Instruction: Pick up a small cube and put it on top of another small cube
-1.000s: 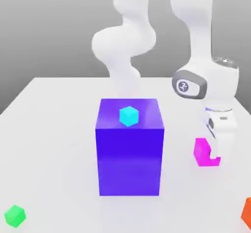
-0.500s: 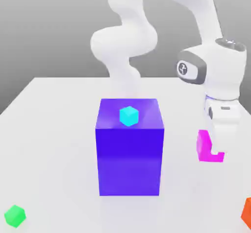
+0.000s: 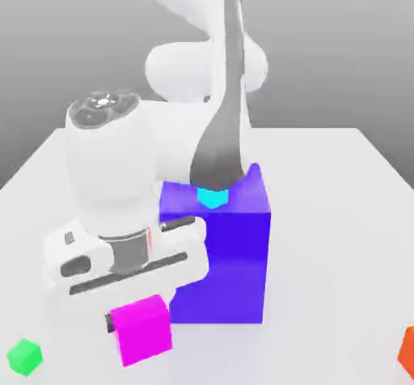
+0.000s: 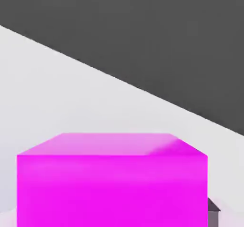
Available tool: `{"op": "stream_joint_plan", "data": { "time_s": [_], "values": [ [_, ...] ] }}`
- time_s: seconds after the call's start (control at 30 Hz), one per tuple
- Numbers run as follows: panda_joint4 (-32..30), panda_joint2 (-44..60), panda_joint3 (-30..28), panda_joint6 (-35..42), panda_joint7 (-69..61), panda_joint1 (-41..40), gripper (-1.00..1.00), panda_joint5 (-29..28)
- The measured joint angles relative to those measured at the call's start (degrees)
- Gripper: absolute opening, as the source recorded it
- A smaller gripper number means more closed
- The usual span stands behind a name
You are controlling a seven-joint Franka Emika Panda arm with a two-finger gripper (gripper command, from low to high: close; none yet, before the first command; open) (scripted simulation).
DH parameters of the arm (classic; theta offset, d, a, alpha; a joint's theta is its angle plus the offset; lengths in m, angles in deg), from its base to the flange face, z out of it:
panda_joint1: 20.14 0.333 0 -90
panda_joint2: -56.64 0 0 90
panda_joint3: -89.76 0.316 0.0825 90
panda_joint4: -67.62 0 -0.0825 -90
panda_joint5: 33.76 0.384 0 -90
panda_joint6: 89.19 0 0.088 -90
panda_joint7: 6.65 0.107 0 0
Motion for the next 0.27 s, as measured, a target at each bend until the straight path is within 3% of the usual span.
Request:
{"op": "stream_joint_plan", "data": {
  "time_s": [0.13,0.17,0.27],
  "values": [
    [4.39,8.29,-1.31,-3.26,-0.41,-7.57,-1.0,6.63],
    [4.86,10.08,-0.64,-4.45,-1.05,-8.71,1.0,8.01],
    [4.85,10.08,-0.64,-4.45,-1.05,-8.71,1.0,8.01]
  ]
}}
